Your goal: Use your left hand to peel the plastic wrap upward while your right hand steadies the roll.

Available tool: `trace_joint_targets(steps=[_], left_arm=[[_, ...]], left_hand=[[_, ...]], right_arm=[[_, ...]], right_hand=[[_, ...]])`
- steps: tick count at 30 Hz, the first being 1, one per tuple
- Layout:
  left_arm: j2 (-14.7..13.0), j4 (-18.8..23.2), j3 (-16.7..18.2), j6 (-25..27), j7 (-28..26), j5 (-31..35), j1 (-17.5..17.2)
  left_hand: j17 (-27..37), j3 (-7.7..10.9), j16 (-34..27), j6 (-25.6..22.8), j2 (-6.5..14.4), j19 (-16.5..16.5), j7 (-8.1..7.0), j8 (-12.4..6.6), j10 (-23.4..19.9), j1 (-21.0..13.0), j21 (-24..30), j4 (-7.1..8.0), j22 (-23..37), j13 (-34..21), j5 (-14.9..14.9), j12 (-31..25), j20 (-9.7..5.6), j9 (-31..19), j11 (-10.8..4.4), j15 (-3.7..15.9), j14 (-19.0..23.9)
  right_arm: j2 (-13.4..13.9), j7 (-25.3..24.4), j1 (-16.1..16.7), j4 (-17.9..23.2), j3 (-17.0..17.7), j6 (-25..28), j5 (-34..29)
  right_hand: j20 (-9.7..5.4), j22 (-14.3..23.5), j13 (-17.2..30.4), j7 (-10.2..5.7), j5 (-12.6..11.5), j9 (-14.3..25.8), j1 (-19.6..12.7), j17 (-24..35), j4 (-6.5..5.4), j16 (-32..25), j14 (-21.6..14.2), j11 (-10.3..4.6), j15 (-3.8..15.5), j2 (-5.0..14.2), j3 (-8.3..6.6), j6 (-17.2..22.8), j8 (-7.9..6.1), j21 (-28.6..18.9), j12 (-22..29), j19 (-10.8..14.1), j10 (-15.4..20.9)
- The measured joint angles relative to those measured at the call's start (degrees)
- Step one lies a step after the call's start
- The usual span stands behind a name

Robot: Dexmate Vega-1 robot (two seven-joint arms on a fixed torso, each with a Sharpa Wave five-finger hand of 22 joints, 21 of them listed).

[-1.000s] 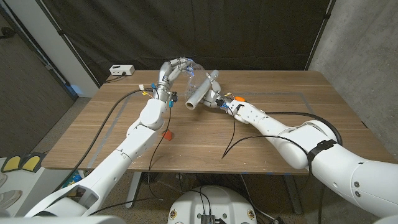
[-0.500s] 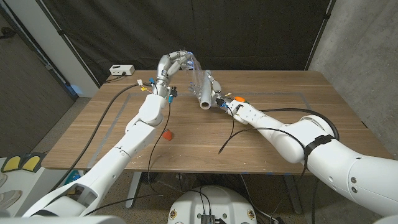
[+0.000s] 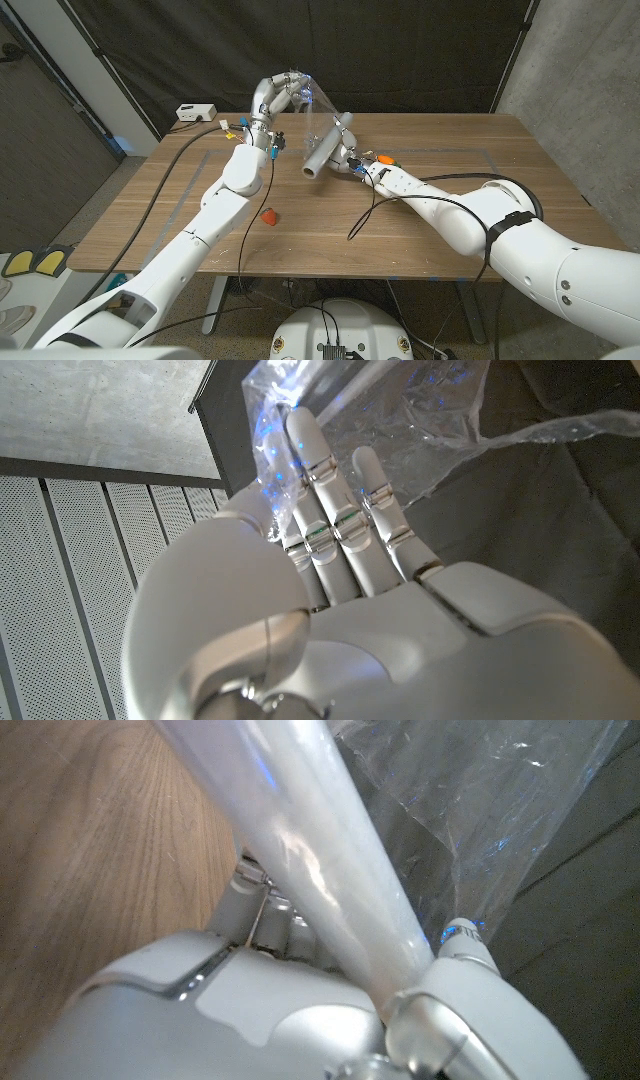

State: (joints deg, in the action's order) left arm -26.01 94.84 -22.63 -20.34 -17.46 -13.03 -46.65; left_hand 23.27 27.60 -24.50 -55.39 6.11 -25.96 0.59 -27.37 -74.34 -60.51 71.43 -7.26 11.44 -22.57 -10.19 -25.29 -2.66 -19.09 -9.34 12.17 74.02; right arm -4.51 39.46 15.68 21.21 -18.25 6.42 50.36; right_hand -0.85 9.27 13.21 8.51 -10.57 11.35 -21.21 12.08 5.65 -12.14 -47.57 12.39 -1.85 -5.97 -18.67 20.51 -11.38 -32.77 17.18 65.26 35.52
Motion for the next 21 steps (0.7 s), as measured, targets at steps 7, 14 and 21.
trace_joint_targets(steps=[7, 14, 21], left_arm=[[-0.02, 0.86, 0.01, 0.41, 0.08, 0.36, 0.72], [-0.16, 1.94, 0.16, 1.00, 0.12, 1.21, 1.45], [-0.21, 2.64, 0.26, 1.27, -0.02, 1.93, 2.09]], left_hand=[[0.27, 0.00, 0.00, 0.00, 0.00, 0.00, 0.00, 0.03, 0.00, 0.00, 0.44, 0.00, 0.00, 0.00, 0.00, 0.00, 0.00, 0.00, 0.00, -0.01, 0.01], [0.53, 0.00, 0.36, -0.09, -0.30, 0.52, -0.09, 0.26, 0.00, 0.30, 0.88, 0.00, -0.26, -0.10, 0.00, 0.00, 0.10, -0.29, 0.00, 0.00, 0.20], [0.80, 0.17, 0.35, -0.09, -0.30, 0.52, -0.08, 0.37, 0.00, 0.31, 1.28, 0.17, -0.26, -0.16, 0.01, 0.00, 0.10, -0.29, -0.01, 0.01, 0.38]], right_arm=[[-0.67, -1.51, -0.57, -1.22, 2.05, 0.64, -1.47], [-1.51, -3.67, -0.77, -1.79, 5.16, 1.25, -3.55], [-2.10, -5.29, -0.82, -1.90, 7.93, 1.69, -6.43]], right_hand=[[-0.02, 0.00, 0.00, -0.04, 0.22, 0.00, 0.09, -0.10, 0.52, 0.17, 0.99, 0.13, -0.21, -0.81, 0.40, -1.01, 0.40, 1.33, -0.66, 0.02, -1.05], [-0.58, 0.00, 0.26, -0.13, 0.22, -0.01, 0.09, 0.03, 0.52, 0.17, 0.99, 0.08, -0.21, -0.81, 0.40, -1.10, 0.40, 1.67, -0.66, 0.83, -1.10], [-0.07, 0.01, 0.26, -0.13, 0.66, -0.01, 0.69, 0.06, 0.27, 0.17, 0.99, 0.08, -0.21, -1.41, 0.66, -1.10, 0.39, 2.17, -0.66, 1.35, -1.10]])
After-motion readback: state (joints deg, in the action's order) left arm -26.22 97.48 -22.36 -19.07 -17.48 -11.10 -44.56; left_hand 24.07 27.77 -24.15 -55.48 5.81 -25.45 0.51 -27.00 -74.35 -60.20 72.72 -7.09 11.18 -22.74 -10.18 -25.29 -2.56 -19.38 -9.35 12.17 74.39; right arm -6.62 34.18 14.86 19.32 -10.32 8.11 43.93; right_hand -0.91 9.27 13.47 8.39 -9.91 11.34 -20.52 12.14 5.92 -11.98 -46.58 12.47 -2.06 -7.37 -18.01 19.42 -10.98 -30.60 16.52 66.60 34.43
